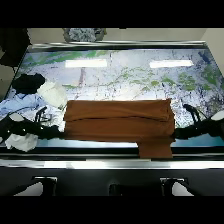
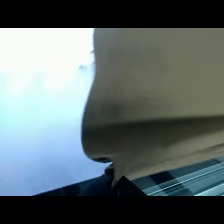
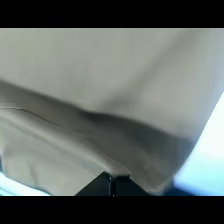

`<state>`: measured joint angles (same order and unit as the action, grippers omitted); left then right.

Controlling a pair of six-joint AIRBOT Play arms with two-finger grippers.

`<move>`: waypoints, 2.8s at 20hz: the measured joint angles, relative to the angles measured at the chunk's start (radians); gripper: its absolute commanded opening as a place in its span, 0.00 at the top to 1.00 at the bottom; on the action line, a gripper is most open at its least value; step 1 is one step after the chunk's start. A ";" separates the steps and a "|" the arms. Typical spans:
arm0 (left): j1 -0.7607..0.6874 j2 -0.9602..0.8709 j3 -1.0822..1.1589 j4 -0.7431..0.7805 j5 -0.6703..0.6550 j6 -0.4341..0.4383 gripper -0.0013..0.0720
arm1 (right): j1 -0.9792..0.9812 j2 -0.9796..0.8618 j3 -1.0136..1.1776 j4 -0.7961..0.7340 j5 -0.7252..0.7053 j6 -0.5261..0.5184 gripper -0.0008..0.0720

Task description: Fold the shirts.

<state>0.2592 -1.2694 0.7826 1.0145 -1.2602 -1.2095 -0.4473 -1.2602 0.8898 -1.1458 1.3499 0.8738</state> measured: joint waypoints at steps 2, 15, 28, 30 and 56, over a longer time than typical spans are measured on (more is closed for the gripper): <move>0.001 -0.047 0.106 -0.011 0.000 -0.014 0.95 | 0.053 -0.064 0.119 0.017 -0.012 0.021 0.93; -0.054 -0.626 0.805 -0.061 -0.087 -0.137 0.91 | 0.126 -0.537 0.618 0.166 -0.153 0.174 0.91; -0.032 -0.537 0.868 -0.088 -0.159 -0.184 0.15 | -0.084 -0.529 0.621 0.173 0.070 0.045 0.01; -0.040 -0.497 0.869 -0.084 -0.161 -0.181 0.15 | -0.108 -0.558 0.598 0.210 0.111 0.037 0.01; -0.689 -0.426 0.655 -0.270 0.228 -0.163 0.95 | 0.046 -0.143 0.523 0.238 0.101 0.123 0.93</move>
<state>-0.4297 -1.6955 1.4372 0.7448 -1.0321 -1.3724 -0.4015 -1.4033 1.4124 -0.9073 1.4506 0.9970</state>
